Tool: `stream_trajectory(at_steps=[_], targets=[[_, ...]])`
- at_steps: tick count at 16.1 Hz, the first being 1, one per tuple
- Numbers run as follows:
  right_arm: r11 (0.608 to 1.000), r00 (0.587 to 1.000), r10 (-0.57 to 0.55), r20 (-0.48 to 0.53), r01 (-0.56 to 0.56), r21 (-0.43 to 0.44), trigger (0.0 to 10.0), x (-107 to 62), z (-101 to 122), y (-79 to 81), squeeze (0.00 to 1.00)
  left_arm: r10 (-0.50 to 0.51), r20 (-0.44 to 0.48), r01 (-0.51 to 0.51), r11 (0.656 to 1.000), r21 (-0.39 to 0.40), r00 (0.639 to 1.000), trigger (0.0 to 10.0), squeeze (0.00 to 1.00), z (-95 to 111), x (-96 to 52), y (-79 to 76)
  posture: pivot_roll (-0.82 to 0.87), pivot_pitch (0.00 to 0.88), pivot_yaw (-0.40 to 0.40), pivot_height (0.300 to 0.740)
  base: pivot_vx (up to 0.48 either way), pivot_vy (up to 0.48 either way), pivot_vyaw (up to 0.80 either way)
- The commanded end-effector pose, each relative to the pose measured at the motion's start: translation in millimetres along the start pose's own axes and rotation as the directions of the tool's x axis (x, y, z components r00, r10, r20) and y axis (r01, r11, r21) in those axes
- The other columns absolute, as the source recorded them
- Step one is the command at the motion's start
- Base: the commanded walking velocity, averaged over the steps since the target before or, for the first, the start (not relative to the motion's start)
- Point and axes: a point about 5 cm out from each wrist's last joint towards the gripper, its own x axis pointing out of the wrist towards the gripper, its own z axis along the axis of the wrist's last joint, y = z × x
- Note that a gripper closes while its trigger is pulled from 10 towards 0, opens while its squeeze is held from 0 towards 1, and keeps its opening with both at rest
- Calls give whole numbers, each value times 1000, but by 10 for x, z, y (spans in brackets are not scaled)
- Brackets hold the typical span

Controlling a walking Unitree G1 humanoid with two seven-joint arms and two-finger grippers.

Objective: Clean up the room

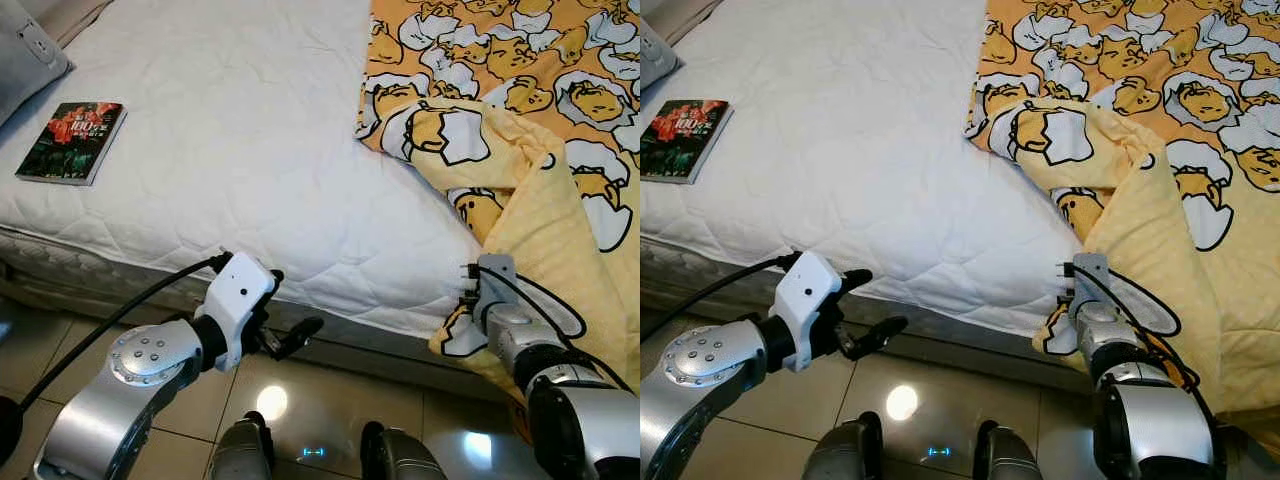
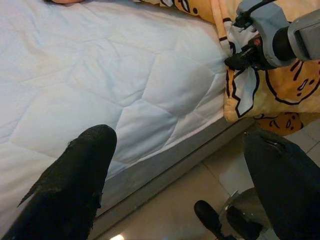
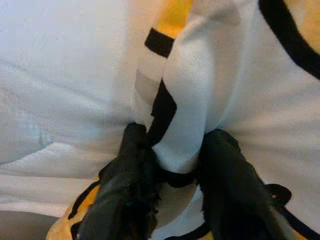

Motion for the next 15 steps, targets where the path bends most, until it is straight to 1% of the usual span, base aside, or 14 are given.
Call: stream_trajectory(at_steps=[1,4,7,10,11,12,13,15], targets=[[1000,1000,-11,13,11,-2,0,1,45,-46,0,-13,4,13,1000,10,1000,10000,749,23,4,-48,172,228,-17,740,0,0,0],[1000,1000,-8,16,8,2,0,1,49,-54,0,-9,4,9,1000,9,1000,10000,749,27,5,-31,171,216,-12,740,0,0,0],[1000,1000,-9,19,8,13,0,2,37,-83,0,6,1,-6,1000,10,1000,10000,745,33,16,27,172,209,0,740,0,0,0],[1000,1000,-9,18,9,17,0,3,10,-105,0,7,-1,-7,1000,10,1000,10000,745,27,26,35,169,206,1,740,0,0,0],[1000,1000,1,20,-1,12,0,2,-8,-119,0,10,3,-10,1000,6,1000,10000,749,30,34,33,165,202,2,740,0,0,0],[999,999,35,16,-35,26,0,1,-65,-150,0,14,5,-14,1000,2,1000,10000,753,20,42,35,153,182,0,740,0,0,0],[999,999,35,16,-35,26,0,1,-65,-150,0,14,5,-14,1000,2,1000,10000,753,20,42,35,153,182,0,740,0,0,0],[996,996,89,-3,-89,7,0,-5,-158,-159,0,18,7,-18,1000,2,1000,10000,749,19,45,43,150,178,-3,740,0,0,0]])
